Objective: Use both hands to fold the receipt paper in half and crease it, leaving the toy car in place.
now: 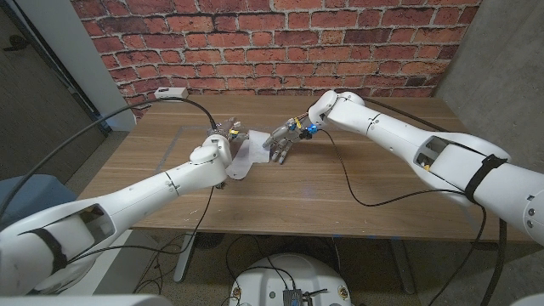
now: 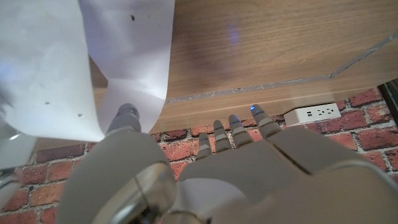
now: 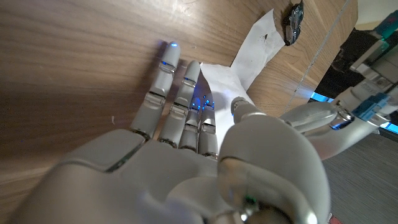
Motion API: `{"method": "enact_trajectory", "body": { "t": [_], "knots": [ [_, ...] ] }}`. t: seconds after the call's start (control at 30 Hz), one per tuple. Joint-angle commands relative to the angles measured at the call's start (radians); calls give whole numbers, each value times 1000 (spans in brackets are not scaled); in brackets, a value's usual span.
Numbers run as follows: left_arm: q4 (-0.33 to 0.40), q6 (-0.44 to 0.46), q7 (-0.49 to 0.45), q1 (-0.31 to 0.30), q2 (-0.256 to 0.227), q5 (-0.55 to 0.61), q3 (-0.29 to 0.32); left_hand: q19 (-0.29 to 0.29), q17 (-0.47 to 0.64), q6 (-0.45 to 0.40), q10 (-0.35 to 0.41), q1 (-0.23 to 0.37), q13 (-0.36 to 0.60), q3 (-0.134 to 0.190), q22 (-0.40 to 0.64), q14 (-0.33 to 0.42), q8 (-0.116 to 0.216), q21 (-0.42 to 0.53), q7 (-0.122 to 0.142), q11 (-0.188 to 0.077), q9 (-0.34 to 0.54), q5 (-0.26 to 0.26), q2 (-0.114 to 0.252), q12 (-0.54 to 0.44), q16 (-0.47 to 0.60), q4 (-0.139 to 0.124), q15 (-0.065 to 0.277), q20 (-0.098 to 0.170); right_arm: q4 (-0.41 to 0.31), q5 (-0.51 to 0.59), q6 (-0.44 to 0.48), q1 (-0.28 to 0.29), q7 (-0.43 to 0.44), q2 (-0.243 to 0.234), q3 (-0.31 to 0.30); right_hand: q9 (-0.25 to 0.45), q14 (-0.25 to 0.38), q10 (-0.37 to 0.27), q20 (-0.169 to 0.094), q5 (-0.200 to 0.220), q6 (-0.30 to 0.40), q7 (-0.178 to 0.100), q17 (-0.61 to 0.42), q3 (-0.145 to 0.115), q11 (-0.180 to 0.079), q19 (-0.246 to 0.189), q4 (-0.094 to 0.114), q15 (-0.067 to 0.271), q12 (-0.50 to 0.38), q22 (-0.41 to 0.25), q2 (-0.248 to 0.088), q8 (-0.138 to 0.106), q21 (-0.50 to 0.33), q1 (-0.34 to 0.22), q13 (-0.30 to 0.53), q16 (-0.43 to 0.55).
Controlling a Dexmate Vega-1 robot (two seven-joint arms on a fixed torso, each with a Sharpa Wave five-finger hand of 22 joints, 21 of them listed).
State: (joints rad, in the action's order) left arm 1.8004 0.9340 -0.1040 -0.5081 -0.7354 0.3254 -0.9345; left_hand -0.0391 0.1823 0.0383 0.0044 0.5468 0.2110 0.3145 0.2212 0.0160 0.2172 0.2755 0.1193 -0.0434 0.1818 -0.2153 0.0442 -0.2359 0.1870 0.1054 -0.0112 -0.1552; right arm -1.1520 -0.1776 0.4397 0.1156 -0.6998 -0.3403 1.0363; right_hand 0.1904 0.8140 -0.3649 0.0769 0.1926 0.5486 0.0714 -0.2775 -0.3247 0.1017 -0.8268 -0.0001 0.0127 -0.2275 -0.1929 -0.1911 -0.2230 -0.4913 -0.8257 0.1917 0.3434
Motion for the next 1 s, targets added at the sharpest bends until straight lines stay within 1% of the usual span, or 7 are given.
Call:
{"method": "enact_trajectory", "body": {
  "t": [0.03,0.2,0.37,0.43,0.73,0.87,1.0],
  "knots": [
    [278,106,200,-2,-150,-54,80,26,-2,-70,39,53,0,38,0,11,15,11,11,-5,0,16,32,-12,7,36,-4,-16,-75,42,29,27,60,-28,5,1,2,-9,-3,5,14,2,-9,-10,-3,1,0,5,1,-3,0,-4,-6,-18,0,6],
    [398,180,206,-53,-201,-152,202,80,-5,-184,115,108,-3,74,-5,71,29,30,-8,1,0,15,58,-32,17,62,11,-13,-78,43,41,23,51,-26,11,1,3,-7,-8,5,14,0,-14,-15,-6,-3,-2,8,3,-5,-1,-1,-10,-22,0,8],
    [429,-85,-2,-312,-224,-299,490,107,-5,-271,178,126,-5,94,-5,148,33,42,-37,10,0,1,63,-45,30,57,23,-10,-93,42,45,8,-2,-36,30,2,54,-17,-32,3,21,5,-25,-21,-9,-41,5,31,4,-12,4,6,-37,-17,0,27],
    [411,-183,-84,-377,-213,-313,543,109,-1,-293,197,99,-5,85,-3,175,32,44,-51,18,1,2,59,-49,36,42,21,-8,-109,44,47,0,-34,-44,43,2,87,-26,-45,2,25,5,-28,-25,-13,-65,8,49,3,-15,6,10,-54,-15,0,37],
    [309,-260,-127,-324,-187,-266,470,137,4,-280,219,38,-4,74,1,215,8,59,-42,12,2,5,79,-48,42,7,44,5,-99,-39,14,-14,-208,-54,36,4,160,-88,-96,-4,20,16,-11,-42,-9,-138,13,90,-9,-3,15,21,-92,-11,0,33],
    [236,-315,-91,-274,-169,-264,428,164,1,-301,247,58,-4,131,6,242,2,77,-53,22,4,-9,155,-49,38,5,50,13,-133,-67,2,8,-210,-76,10,5,153,-114,-121,-6,29,17,9,-61,-11,-161,8,96,-10,5,14,20,-103,-20,-1,4],
    [164,-344,-61,-220,-140,-248,380,180,5,-302,263,117,-2,251,14,265,-11,96,-63,17,6,-29,178,-42,34,-8,55,12,-354,-73,-130,176,29,-196,-118,7,10,-107,-77,-7,60,17,31,-113,-10,-33,-8,40,13,12,4,19,-58,-51,1,-93]
  ]
}}
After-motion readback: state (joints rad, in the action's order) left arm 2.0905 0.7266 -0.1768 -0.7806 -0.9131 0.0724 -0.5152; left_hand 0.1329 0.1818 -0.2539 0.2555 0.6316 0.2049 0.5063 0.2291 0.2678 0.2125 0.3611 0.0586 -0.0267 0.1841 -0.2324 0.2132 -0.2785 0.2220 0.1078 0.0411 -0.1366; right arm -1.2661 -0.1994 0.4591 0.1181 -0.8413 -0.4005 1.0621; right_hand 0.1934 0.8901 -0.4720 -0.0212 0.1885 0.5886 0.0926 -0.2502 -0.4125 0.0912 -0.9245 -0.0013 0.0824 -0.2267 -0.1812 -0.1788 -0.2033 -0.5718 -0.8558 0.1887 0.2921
